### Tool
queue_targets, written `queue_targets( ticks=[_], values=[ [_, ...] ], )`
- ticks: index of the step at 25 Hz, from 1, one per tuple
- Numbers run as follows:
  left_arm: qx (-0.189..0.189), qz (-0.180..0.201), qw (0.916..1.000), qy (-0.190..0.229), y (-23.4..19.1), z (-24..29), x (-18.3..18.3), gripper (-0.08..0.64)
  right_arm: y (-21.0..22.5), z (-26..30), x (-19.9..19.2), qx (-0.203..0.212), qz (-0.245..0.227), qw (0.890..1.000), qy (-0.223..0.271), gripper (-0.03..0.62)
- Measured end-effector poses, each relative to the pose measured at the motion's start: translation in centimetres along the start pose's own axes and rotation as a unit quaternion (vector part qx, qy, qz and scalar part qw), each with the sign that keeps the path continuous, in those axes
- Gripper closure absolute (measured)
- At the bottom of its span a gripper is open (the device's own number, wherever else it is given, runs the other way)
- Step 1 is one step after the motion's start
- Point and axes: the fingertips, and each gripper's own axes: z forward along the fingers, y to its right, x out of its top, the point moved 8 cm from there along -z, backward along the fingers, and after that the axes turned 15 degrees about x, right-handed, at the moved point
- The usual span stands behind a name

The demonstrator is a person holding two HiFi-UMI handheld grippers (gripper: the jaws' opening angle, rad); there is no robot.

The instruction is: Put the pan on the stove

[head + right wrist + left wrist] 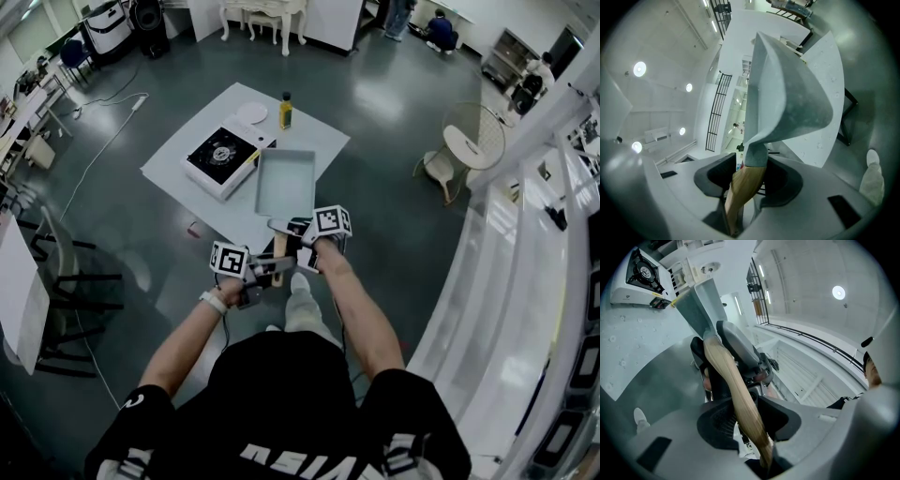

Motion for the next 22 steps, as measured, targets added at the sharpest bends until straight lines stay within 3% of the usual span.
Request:
queue_targets(
  ticks=[2, 5, 10, 16, 20, 22],
  values=[
    [-0.006, -0.017, 0.9998, -0.002, 0.0, 0.4, 0.3, 0.445, 0.3, -0.1, 0.6, 0.001, 0.001, 1.000, -0.001, 0.440],
    [-0.005, 0.004, 1.0000, 0.001, -0.3, 0.9, 1.5, 0.445, 0.6, -0.2, 1.5, 0.003, 0.004, 1.000, 0.002, 0.440],
    [0.008, 0.009, 0.9999, 0.000, -1.1, 1.1, 3.2, 0.445, 1.2, 0.3, 3.3, 0.004, 0.005, 1.000, 0.000, 0.440],
    [-0.006, 0.003, 1.0000, 0.005, -1.8, 1.9, 4.8, 0.445, 2.1, 0.6, 5.0, 0.003, 0.005, 1.000, -0.005, 0.440],
    [-0.002, -0.045, 0.9990, 0.001, -2.5, 1.9, 5.3, 0.445, 2.5, 1.2, 6.3, 0.010, 0.007, 1.000, -0.008, 0.440],
    [-0.006, -0.048, 0.9988, 0.003, -2.7, 2.0, 6.7, 0.445, 2.7, 1.7, 7.7, 0.009, 0.003, 1.000, -0.012, 0.440]
  ],
)
